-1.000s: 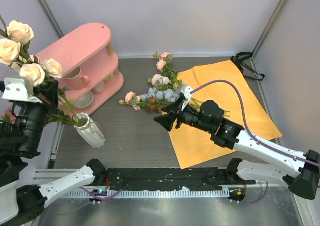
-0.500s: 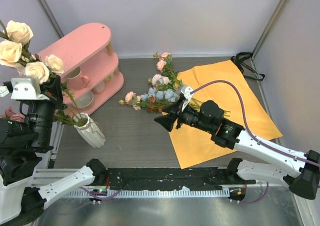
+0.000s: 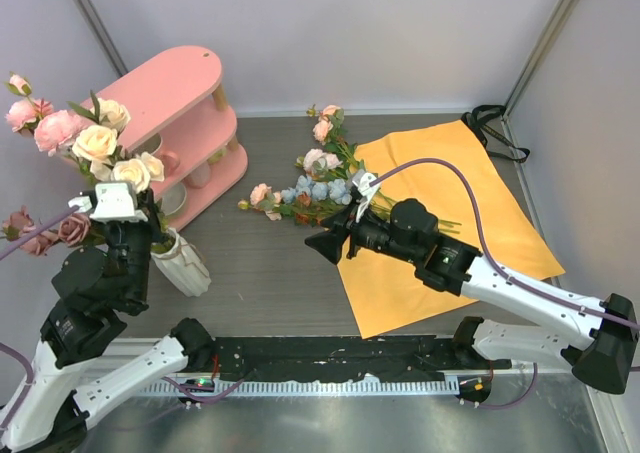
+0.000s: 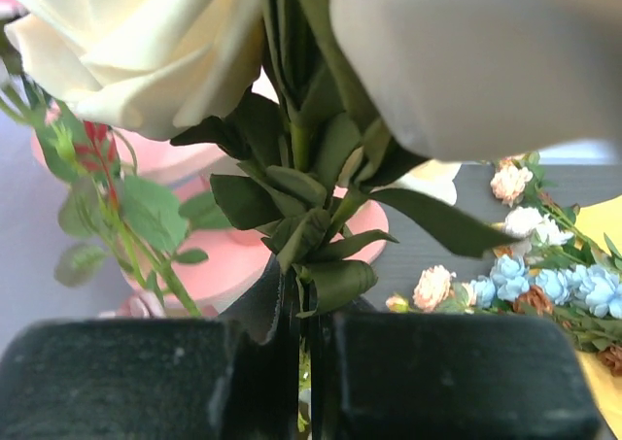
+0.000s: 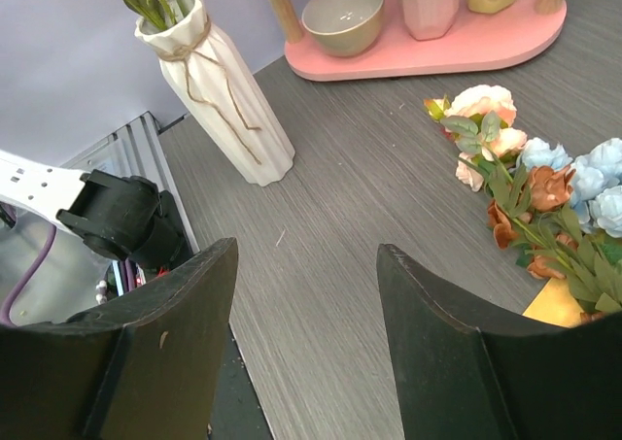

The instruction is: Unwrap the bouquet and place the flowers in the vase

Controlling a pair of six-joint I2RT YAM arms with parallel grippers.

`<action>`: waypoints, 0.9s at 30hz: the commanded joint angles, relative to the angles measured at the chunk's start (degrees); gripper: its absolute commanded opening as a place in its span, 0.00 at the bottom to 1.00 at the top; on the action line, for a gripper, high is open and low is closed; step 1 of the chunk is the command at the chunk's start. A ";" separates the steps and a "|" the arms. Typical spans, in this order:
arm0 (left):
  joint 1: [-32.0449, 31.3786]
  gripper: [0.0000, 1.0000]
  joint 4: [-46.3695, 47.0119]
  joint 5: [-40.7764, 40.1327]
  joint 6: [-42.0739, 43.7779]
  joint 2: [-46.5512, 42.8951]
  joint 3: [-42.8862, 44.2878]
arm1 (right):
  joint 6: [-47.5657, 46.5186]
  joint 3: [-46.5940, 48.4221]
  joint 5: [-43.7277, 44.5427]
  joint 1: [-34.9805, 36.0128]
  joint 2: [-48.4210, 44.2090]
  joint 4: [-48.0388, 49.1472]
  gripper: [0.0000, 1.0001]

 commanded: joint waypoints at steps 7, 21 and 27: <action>-0.15 0.41 -3.86 -2.72 -13.91 -5.83 -7.89 | 5.18 1.37 1.21 0.08 1.22 2.22 0.64; -0.15 1.00 -32.51 14.14 -41.24 -2.40 10.65 | 1.41 5.93 17.11 -1.75 2.98 -9.90 0.65; -0.15 1.00 -38.14 20.74 -46.61 -3.20 18.03 | 2.90 6.72 12.06 -12.99 4.21 -11.50 0.66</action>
